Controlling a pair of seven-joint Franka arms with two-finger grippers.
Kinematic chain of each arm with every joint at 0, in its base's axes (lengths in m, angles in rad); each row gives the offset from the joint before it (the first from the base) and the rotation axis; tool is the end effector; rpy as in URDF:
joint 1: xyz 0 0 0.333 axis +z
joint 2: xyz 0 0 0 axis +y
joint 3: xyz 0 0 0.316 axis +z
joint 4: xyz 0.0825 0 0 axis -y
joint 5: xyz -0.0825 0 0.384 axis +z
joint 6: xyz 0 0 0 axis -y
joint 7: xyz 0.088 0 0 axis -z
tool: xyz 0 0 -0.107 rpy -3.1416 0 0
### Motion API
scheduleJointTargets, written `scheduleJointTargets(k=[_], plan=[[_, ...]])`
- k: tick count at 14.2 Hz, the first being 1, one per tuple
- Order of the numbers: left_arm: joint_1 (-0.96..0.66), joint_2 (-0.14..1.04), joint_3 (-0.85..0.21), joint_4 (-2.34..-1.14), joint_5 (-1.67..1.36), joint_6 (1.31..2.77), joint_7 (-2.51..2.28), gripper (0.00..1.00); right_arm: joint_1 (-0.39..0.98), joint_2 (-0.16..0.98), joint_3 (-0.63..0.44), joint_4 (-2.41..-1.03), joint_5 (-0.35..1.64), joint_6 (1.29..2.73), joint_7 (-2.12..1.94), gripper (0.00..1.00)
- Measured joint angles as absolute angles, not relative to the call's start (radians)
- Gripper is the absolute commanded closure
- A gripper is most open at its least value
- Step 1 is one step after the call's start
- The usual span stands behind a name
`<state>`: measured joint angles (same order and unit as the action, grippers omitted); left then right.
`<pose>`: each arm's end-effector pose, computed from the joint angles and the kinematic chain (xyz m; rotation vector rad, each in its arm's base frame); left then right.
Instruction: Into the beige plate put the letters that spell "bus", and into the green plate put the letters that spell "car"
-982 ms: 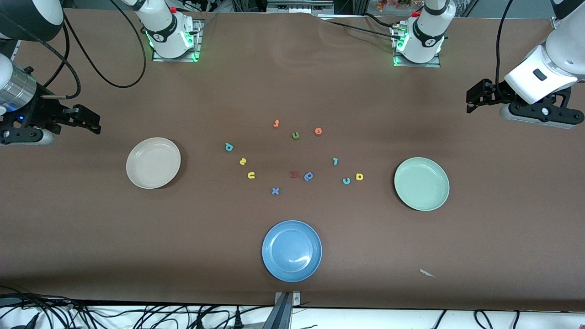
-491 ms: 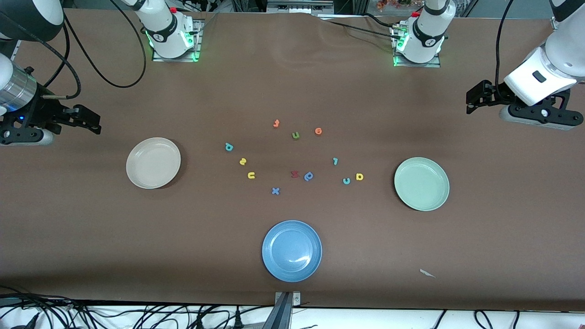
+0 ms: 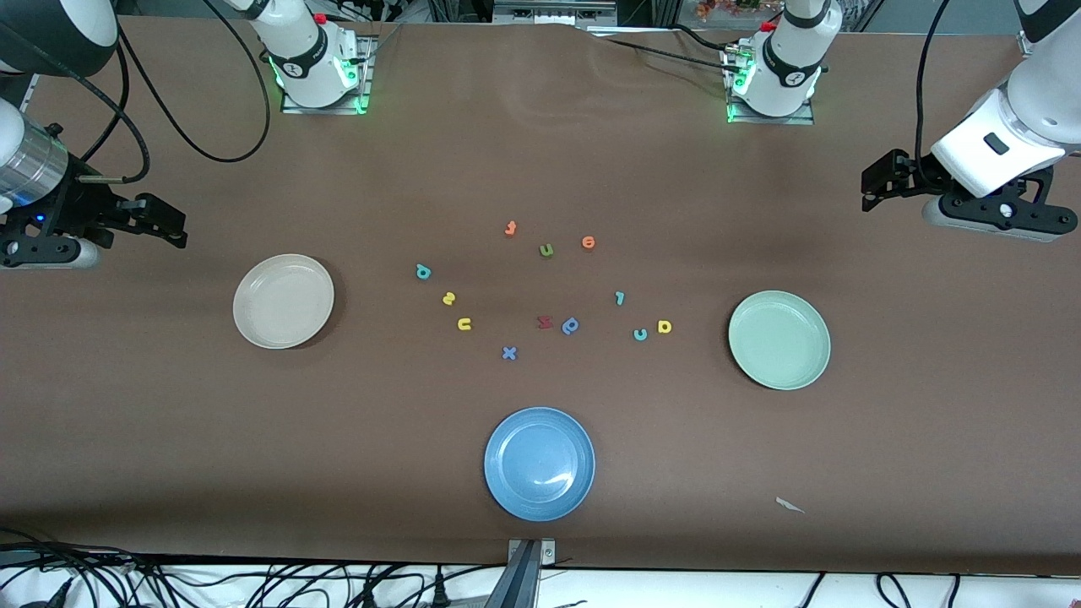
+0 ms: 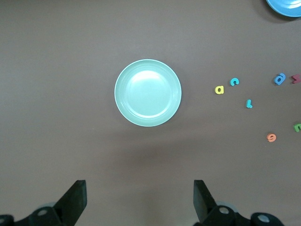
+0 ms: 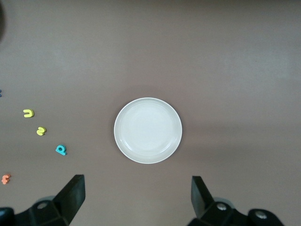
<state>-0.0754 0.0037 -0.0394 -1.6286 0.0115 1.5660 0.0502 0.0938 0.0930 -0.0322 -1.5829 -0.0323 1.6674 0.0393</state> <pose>0.5492 -0.0620 0.5948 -3.1157 0.2582 0.1030 0.5881 0.0339 0.5741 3.1058 0.0399 -0.0104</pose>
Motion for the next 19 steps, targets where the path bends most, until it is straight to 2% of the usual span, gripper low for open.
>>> scheduleJointTargets(k=[13, 19], plan=[[-0.080, 0.041, -0.051, -1.629, 0.011, 1.565, 0.050, 0.00, 0.100, 0.097, -0.026, -1.599, -0.028, 1.675, 0.039, 0.00], [-0.124, 0.142, -0.061, -1.632, 0.011, 1.563, 0.050, 0.00, 0.228, 0.149, -0.021, -1.612, -0.019, 1.737, 0.141, 0.00]])
